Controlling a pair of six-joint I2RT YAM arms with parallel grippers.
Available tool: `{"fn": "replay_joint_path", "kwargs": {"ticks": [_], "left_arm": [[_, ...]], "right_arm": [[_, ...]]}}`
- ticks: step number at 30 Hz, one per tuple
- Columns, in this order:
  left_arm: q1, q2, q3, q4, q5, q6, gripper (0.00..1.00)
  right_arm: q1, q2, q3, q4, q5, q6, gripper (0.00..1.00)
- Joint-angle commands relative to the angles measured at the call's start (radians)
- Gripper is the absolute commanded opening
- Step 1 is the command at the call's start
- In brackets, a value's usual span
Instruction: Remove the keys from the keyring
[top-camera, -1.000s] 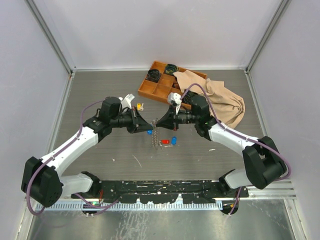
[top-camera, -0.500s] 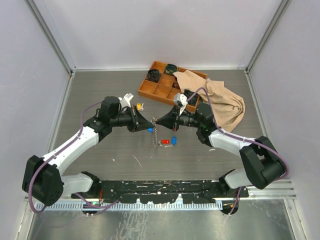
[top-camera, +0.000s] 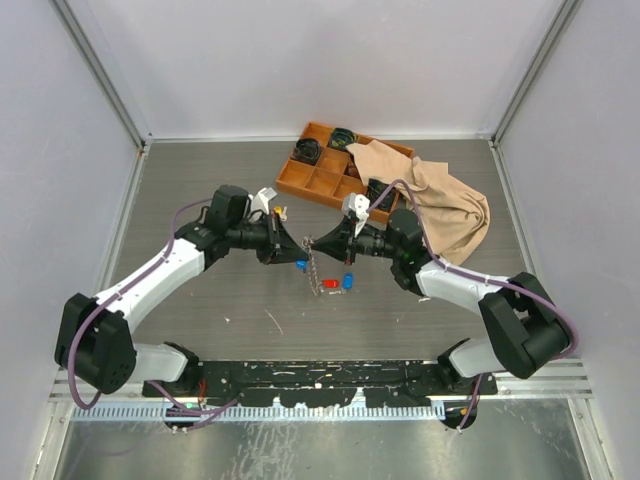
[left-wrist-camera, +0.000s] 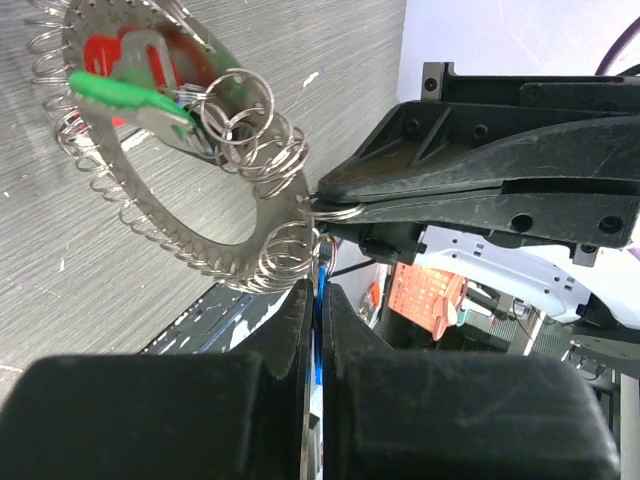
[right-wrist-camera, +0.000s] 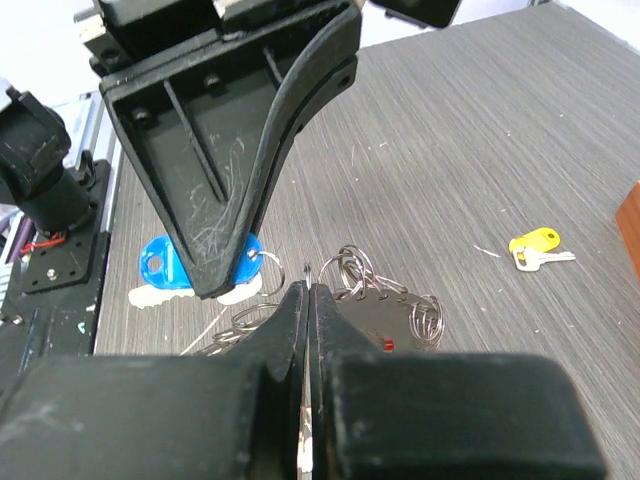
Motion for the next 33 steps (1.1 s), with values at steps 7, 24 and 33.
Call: {"fn": "replay_joint_path", "kwargs": {"ticks": [7, 24, 33], "left_arm": [[0.024, -0.004, 0.1, -0.15, 0.049, 0.189, 0.0], [0.031, -0.195, -0.194, 0.134, -0.325, 0.335, 0.0], [0.228, -0.034, -0.242, 0.336, -0.399, 0.216, 0.0]], "right_arm": [[0.012, -0.061, 0.068, -0.031, -0.018, -0.093, 0.01], [-0.179, -0.119, 0.403, -0.774, -0.317, -0.344, 0.01], [-0.245, -0.126, 0.406, -0.826, -0.349, -0.355, 0.01]]}}
